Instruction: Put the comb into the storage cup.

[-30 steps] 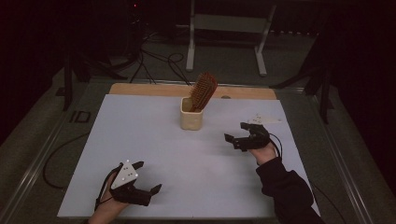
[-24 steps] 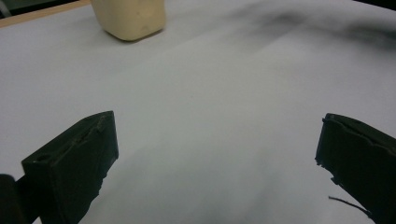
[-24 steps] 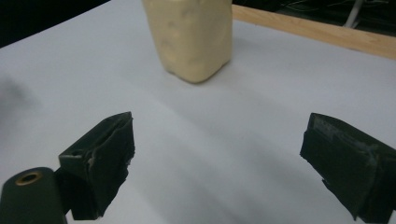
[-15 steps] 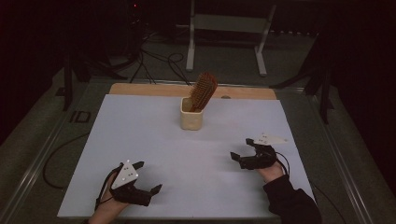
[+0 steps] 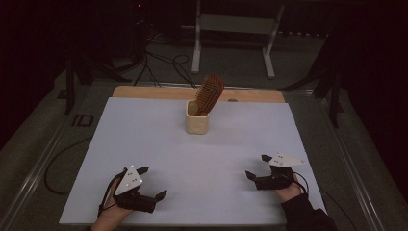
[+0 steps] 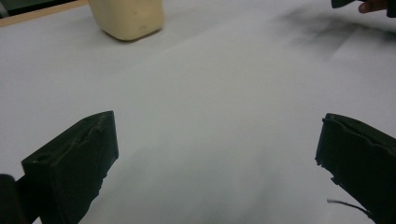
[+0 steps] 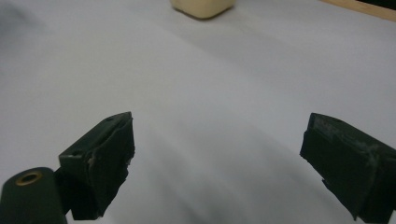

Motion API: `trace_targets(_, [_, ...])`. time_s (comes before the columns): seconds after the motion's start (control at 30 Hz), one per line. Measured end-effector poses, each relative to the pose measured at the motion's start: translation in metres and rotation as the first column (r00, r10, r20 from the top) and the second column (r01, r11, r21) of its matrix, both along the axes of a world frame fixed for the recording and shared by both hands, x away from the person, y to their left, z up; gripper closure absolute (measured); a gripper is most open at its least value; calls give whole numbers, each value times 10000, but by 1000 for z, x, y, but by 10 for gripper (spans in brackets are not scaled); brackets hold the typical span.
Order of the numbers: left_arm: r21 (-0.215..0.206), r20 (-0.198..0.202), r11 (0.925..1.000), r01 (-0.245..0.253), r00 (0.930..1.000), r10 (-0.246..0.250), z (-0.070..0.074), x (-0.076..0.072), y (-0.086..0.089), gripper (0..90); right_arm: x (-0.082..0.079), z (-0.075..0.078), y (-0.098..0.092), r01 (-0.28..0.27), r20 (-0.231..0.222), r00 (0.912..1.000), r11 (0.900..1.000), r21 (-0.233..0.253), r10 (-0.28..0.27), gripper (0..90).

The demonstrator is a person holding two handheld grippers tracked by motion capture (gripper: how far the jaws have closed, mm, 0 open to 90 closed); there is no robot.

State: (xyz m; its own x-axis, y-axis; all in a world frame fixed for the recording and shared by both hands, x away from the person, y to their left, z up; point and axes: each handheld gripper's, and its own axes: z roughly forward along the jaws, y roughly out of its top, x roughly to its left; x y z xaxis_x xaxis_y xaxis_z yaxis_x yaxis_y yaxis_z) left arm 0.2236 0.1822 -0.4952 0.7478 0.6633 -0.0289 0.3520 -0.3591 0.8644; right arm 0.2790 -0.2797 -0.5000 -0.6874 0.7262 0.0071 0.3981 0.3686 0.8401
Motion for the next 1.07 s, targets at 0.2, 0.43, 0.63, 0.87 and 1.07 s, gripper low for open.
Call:
trace_targets(0.2, [-12,3,10000,23,10000,-23,0,0,0,0,-11,-4,-8,281,96,9996,9991,-329,-278,89])
trace_targets(0.43, [-12,23,10000,4,10000,-4,0,0,0,0,-20,-7,-17,597,119,9982,9960,-659,-591,89])
trace_targets(0.63, [19,1,10000,52,10000,-52,-1,0,-1,0,-26,-12,-27,793,196,9968,9930,-872,-779,89])
trace_targets(0.87, [23,-22,10000,62,10000,-62,-2,1,-1,0,-20,-16,-26,798,460,9961,9911,-1065,-753,89])
trace_targets(1.07, [62,-47,10000,66,10000,-66,-2,1,-1,0,-20,-15,-24,749,534,9961,9924,-981,-699,89])
